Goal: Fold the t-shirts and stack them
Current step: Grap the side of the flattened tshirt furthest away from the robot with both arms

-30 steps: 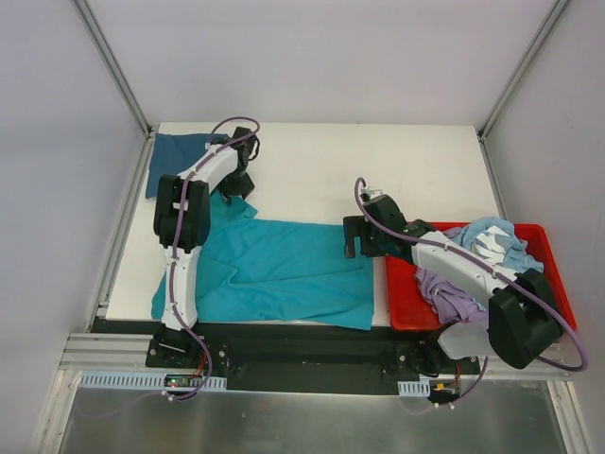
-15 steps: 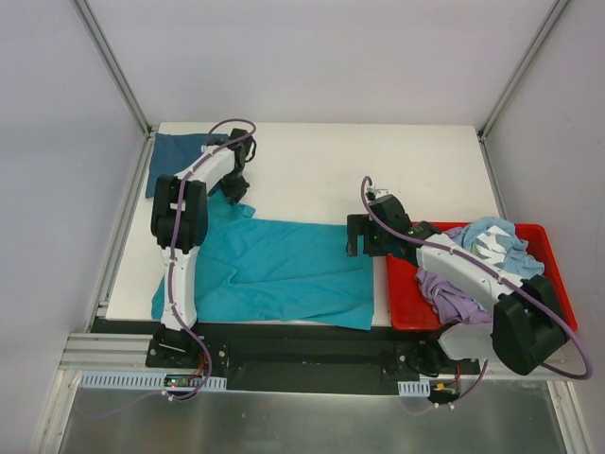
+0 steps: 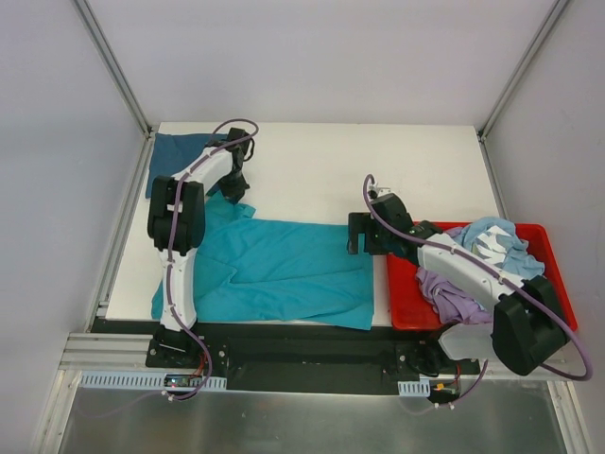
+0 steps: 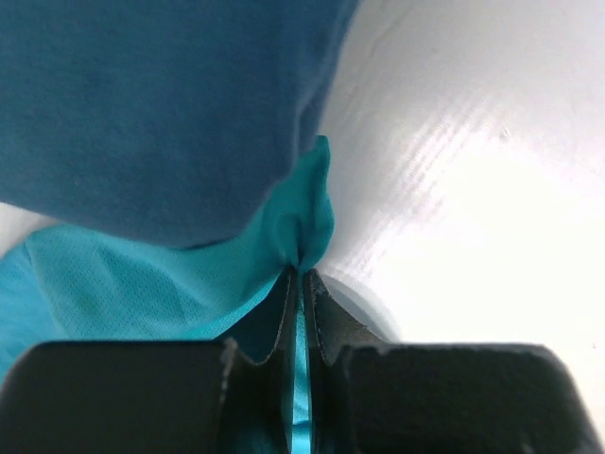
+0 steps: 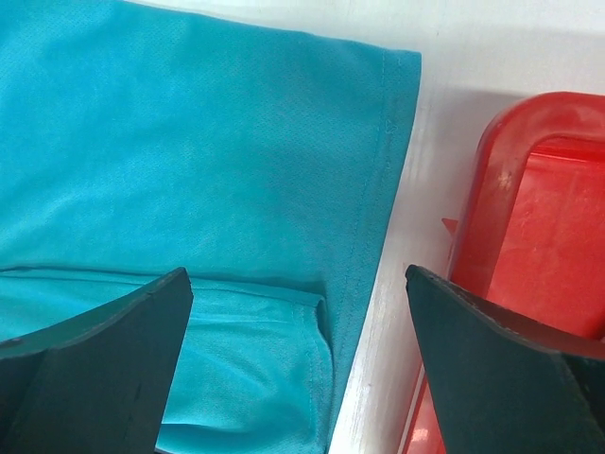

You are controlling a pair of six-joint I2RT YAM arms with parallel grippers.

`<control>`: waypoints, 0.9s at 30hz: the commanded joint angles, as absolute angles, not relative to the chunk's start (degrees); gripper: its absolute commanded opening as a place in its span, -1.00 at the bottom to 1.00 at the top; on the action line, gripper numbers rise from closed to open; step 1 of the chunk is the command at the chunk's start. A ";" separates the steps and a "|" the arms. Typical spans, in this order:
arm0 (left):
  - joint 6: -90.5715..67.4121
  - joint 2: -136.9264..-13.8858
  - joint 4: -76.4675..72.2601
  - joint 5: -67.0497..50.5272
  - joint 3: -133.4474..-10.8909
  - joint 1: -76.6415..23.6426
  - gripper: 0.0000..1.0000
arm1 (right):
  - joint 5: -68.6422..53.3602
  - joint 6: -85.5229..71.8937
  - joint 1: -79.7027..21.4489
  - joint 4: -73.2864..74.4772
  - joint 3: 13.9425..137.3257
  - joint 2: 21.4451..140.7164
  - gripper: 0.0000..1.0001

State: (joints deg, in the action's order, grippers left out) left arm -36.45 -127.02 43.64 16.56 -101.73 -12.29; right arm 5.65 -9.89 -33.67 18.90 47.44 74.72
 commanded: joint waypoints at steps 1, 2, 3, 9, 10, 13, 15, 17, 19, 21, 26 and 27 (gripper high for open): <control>-30.50 -119.01 36.66 11.08 -97.92 -12.39 -1.00 | 12.56 -10.10 -31.99 23.99 50.88 77.33 0.95; -30.50 -118.74 36.30 11.16 -97.65 -12.39 -1.00 | 13.79 -10.28 -32.08 24.52 52.19 78.13 0.94; -30.32 -118.74 36.47 11.34 -97.56 -12.39 -1.00 | 15.19 -10.28 -32.08 25.65 53.25 79.35 0.93; -31.64 -116.99 35.77 10.90 -94.14 -12.39 -1.00 | 21.09 -10.37 -31.82 29.88 60.55 87.87 0.88; -31.73 -116.55 35.60 10.99 -93.61 -12.39 -1.00 | 21.09 -10.46 -31.73 29.97 61.43 89.28 0.85; -32.61 -115.32 35.33 12.21 -92.03 -12.39 -1.00 | 20.31 -10.55 -30.85 30.67 64.59 93.68 0.73; -32.43 -114.96 34.37 12.13 -91.50 -12.39 -1.00 | 20.04 -10.63 -29.98 31.20 66.70 96.05 0.69; -31.99 -115.57 34.10 12.04 -92.02 -12.39 -1.00 | 18.47 -10.63 -28.92 31.38 68.28 98.25 0.63; -31.99 -116.19 34.19 11.69 -92.63 -12.39 -1.00 | 15.83 -10.37 -27.69 31.29 69.52 100.01 0.54; -32.08 -116.45 34.10 11.43 -92.99 -12.39 -1.00 | 14.60 -10.02 -27.16 31.29 70.57 101.77 0.45; -32.87 -116.37 34.19 13.09 -92.73 -12.31 -1.00 | 15.38 -9.75 -26.28 31.55 72.68 105.20 0.36; -33.05 -116.28 34.28 13.27 -92.72 -12.30 -1.00 | 15.90 -10.19 -26.19 31.47 72.77 105.81 0.34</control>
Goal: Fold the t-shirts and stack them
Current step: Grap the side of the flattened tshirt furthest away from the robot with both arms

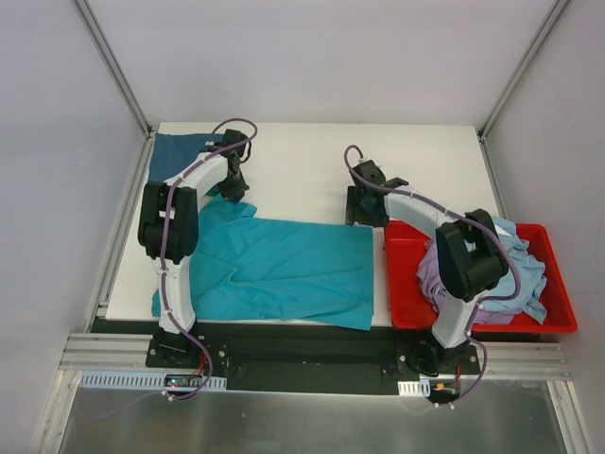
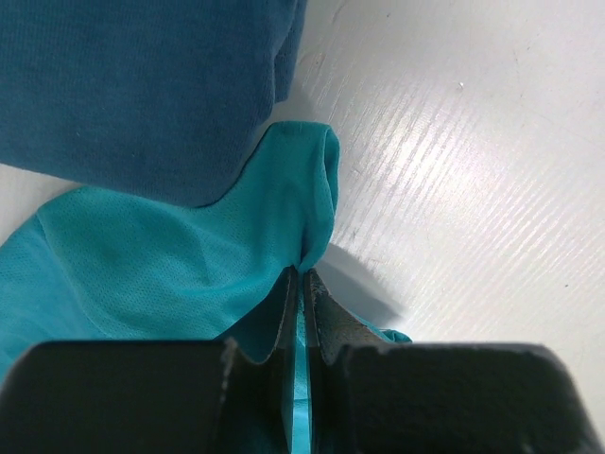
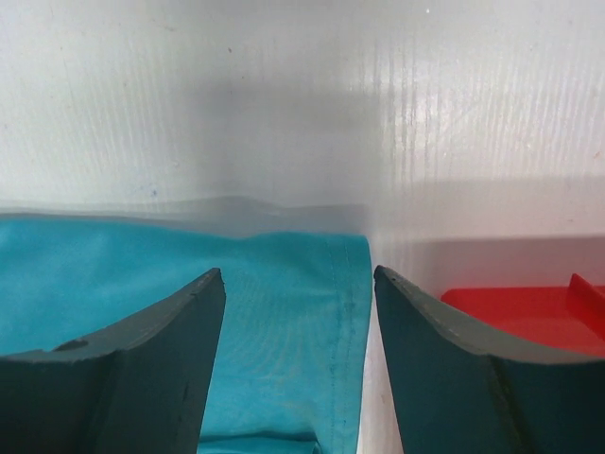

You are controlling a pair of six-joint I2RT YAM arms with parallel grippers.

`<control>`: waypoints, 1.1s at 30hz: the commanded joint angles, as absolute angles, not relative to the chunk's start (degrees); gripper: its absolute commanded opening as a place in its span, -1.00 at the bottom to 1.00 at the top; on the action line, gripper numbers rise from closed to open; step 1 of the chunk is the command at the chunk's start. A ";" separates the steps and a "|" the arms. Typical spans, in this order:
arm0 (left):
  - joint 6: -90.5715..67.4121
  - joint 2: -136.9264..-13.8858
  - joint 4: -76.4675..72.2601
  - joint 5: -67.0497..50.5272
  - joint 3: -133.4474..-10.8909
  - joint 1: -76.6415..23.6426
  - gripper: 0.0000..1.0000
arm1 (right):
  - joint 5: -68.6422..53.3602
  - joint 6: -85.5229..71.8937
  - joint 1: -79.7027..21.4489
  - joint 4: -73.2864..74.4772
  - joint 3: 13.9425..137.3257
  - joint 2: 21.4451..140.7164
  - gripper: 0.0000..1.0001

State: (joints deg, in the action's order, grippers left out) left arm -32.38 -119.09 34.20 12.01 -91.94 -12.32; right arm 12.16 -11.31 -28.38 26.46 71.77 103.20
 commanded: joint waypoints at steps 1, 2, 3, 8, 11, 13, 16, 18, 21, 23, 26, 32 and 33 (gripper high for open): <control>-33.22 -116.37 34.19 13.36 -92.72 -12.30 -1.00 | 16.34 -10.37 -26.19 31.29 72.86 106.34 0.33; -33.31 -116.54 34.19 13.27 -92.90 -12.30 -1.00 | 16.96 -10.72 -26.02 31.55 73.12 106.96 0.30; -33.40 -116.72 34.19 13.18 -93.07 -12.30 -1.00 | 17.57 -11.16 -25.75 31.29 73.30 107.48 0.28; -33.49 -117.24 34.28 12.92 -93.34 -12.30 -1.00 | 21.62 -13.62 -25.31 31.47 73.65 109.07 0.18; -33.49 -117.42 34.19 12.92 -93.43 -12.30 -1.00 | 22.50 -14.06 -25.40 31.46 73.13 109.33 0.17; -33.75 -117.51 34.19 12.75 -93.52 -12.30 -1.00 | 22.67 -14.76 -25.31 32.08 72.95 109.77 0.17; -33.93 -117.69 34.19 12.57 -93.43 -12.30 -1.00 | 22.15 -15.12 -25.40 31.99 72.69 109.78 0.09; -33.93 -117.86 34.19 12.57 -93.60 -12.30 -1.00 | 21.28 -15.12 -25.40 31.64 72.42 109.51 -0.03; -33.93 -117.34 34.19 12.48 -93.69 -12.30 -1.00 | 18.38 -13.63 -25.40 30.42 72.16 109.07 -0.34; -34.01 -116.63 34.19 12.74 -93.34 -12.39 -1.00 | 17.93 -12.92 -25.40 29.45 71.81 108.46 -0.55; -34.19 -114.97 34.19 12.92 -92.03 -12.39 -1.00 | 18.37 -11.52 -25.49 28.83 71.63 107.58 -0.83; -34.45 -111.28 34.10 12.30 -88.43 -12.48 -1.00 | 16.26 -8.27 -26.28 23.83 67.86 102.58 -0.99; -34.71 -110.40 34.10 12.39 -87.72 -12.48 -1.00 | 15.74 -7.48 -26.71 23.04 67.24 101.52 -0.99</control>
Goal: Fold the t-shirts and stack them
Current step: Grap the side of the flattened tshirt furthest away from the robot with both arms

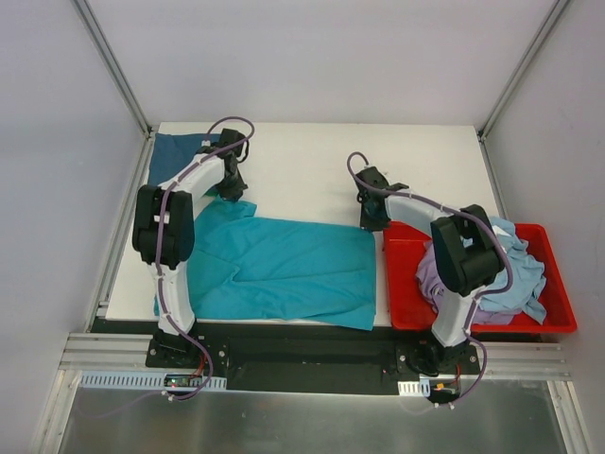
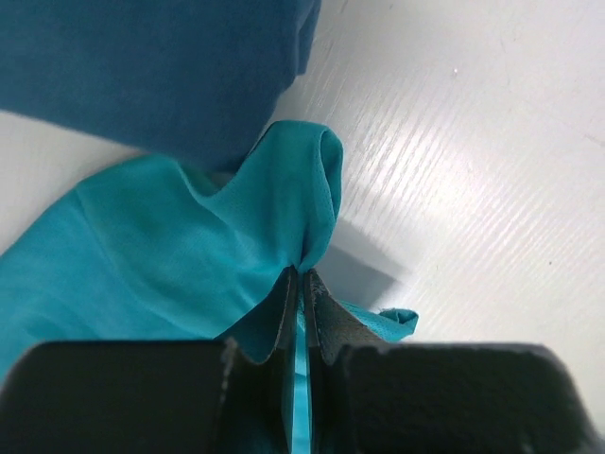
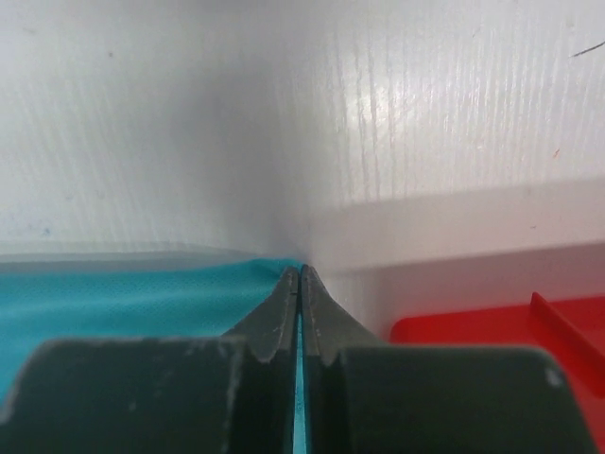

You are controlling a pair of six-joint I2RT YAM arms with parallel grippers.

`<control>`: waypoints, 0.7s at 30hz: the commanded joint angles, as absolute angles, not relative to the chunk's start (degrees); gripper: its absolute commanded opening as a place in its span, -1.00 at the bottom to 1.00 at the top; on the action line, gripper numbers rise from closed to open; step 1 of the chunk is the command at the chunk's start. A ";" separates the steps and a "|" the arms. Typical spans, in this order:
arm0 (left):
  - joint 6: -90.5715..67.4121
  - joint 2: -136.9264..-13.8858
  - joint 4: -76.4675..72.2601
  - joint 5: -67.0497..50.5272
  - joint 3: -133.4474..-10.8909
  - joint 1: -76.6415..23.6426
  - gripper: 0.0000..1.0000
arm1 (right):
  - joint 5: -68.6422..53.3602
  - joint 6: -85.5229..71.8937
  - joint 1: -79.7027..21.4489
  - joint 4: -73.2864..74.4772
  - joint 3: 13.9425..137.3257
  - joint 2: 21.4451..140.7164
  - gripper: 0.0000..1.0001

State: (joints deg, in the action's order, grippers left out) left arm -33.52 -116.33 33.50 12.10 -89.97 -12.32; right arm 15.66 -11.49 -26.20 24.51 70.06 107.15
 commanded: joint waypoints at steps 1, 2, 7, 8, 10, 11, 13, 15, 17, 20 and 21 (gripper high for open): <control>-34.80 -109.69 34.10 12.22 -87.02 -12.57 -1.00 | 15.38 -6.43 -27.07 21.81 66.71 100.64 -0.99; -34.80 -108.82 34.01 12.22 -86.32 -12.74 -1.00 | 15.29 -5.72 -27.77 20.49 65.93 99.16 -0.99; -36.38 -104.34 33.84 13.27 -80.61 -13.27 -1.00 | 17.49 -3.69 -30.93 19.16 64.16 95.19 -0.99; -36.91 -103.54 33.75 13.27 -79.38 -13.27 -1.00 | 17.49 -3.78 -31.20 19.33 63.81 94.66 -0.99; -37.96 -101.26 33.49 13.18 -76.39 -13.53 -1.00 | 17.66 -3.95 -31.81 19.51 62.93 93.61 -0.99; -38.40 -100.21 33.31 13.10 -75.07 -13.80 -1.00 | 17.67 -3.96 -32.08 19.51 62.41 92.99 -0.99; -39.54 -97.66 33.05 13.62 -72.26 -14.50 -1.00 | 17.23 -4.13 -32.69 19.34 61.35 91.76 -0.99; -40.78 -94.76 32.96 14.24 -69.10 -15.03 -1.00 | 16.96 -4.04 -33.22 19.34 60.56 90.71 -0.99; -42.09 -91.42 32.96 14.94 -66.20 -15.38 -1.00 | 16.88 -4.04 -33.40 19.16 59.77 89.74 -0.99; -43.76 -85.80 33.05 15.99 -61.98 -15.82 -1.00 | 16.96 -4.04 -34.10 18.99 58.54 88.16 -0.99; -44.47 -84.30 33.13 16.00 -60.66 -15.91 -1.00 | 16.88 -3.96 -34.19 18.72 58.27 87.46 -0.99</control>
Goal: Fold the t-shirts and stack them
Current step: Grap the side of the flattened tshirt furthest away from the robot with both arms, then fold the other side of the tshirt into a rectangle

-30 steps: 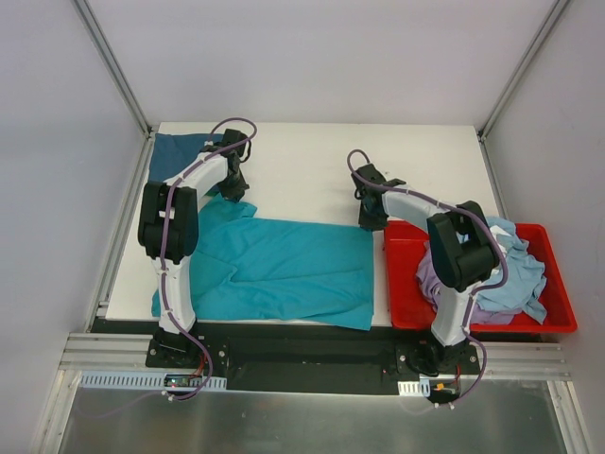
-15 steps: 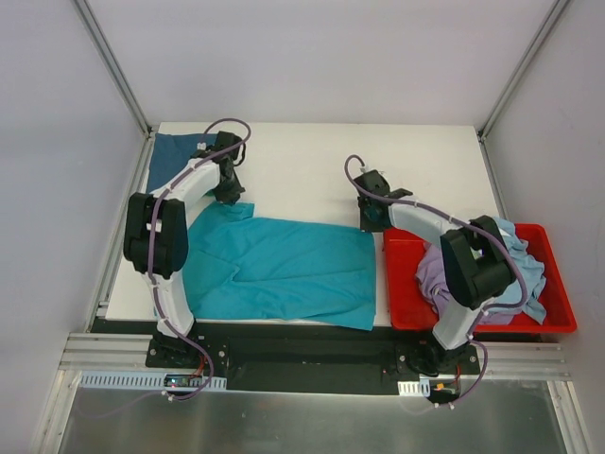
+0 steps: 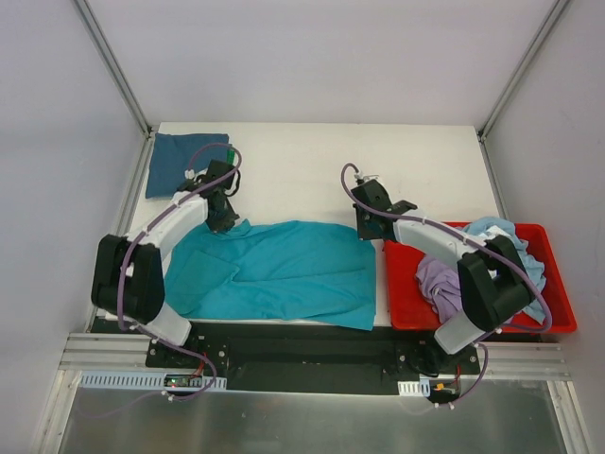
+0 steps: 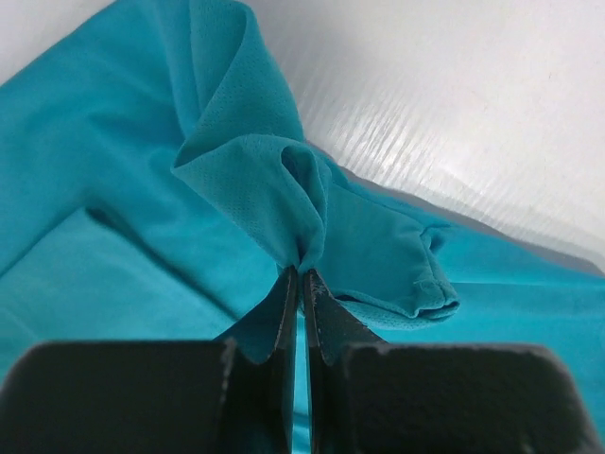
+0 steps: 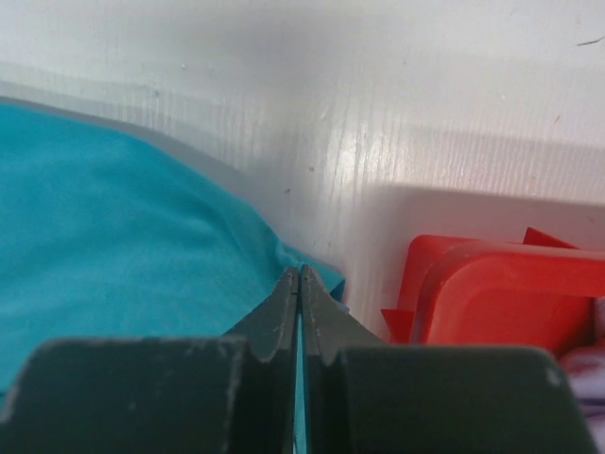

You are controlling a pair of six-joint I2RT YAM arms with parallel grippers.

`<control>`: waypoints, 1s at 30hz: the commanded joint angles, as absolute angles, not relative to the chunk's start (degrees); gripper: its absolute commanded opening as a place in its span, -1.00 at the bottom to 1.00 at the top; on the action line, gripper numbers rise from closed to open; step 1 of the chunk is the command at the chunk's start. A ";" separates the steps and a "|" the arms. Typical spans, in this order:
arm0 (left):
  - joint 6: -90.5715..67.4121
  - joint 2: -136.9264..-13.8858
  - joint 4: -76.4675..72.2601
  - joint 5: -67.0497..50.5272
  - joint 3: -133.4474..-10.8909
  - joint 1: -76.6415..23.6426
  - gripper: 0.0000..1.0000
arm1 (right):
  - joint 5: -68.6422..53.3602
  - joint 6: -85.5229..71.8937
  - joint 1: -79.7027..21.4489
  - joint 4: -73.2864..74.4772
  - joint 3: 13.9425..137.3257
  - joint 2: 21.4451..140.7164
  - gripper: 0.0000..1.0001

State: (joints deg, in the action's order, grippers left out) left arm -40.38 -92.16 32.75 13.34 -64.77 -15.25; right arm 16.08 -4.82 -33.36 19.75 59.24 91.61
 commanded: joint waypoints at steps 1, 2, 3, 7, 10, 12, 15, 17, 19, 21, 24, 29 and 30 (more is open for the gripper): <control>-45.26 -82.55 32.96 15.82 -59.08 -16.00 -1.00 | 16.88 -3.69 -34.36 18.63 57.84 86.93 -0.99; -45.96 -81.05 32.96 15.73 -58.02 -16.17 -1.00 | 17.05 -3.60 -34.54 18.37 57.40 86.31 -0.99; -46.23 -79.64 33.13 15.73 -56.79 -16.35 -1.00 | 16.96 -3.34 -34.72 18.20 56.96 85.87 -0.99; -47.11 -73.93 33.13 15.82 -51.96 -16.87 -1.00 | 15.21 -2.99 -34.80 16.44 55.11 83.94 -0.99; -47.63 -69.01 33.31 15.47 -48.88 -16.87 -1.00 | 14.15 -2.81 -34.89 15.12 53.70 82.53 -0.99; -47.46 -65.58 33.75 16.34 -47.20 -16.87 -1.00 | 14.24 -2.46 -35.15 15.03 53.09 81.48 -0.99; -47.37 -61.62 34.71 16.35 -45.27 -16.87 -1.00 | 14.68 -1.85 -35.33 14.85 52.03 79.81 -0.99; -47.72 -59.25 35.50 15.74 -44.21 -16.87 -1.00 | 14.50 -1.76 -35.42 14.77 51.33 78.84 -0.99; -48.07 -57.58 35.95 13.72 -43.51 -16.87 -1.00 | 13.54 -1.06 -35.42 14.59 50.98 78.49 -0.99; -47.90 -56.17 36.82 12.40 -43.24 -16.87 -1.00 | 13.36 -0.62 -35.42 14.41 50.63 78.57 -0.99; -48.69 -53.36 39.71 14.58 -42.37 -16.87 -1.00 | 13.89 -0.62 -35.42 14.59 50.36 78.49 -0.99; -50.27 -48.96 42.62 14.33 -39.30 -16.87 -1.00 | 13.01 -0.53 -35.42 13.71 49.66 77.70 -0.99; -50.80 -48.26 42.71 13.80 -38.50 -16.87 -1.00 | 12.66 -0.61 -35.42 13.45 49.57 77.61 -0.99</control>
State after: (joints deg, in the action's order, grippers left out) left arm -48.51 -50.98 38.63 14.00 -41.17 -16.21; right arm 13.85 -1.23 -35.14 15.29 50.00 79.75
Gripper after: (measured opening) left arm 0.008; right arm 0.009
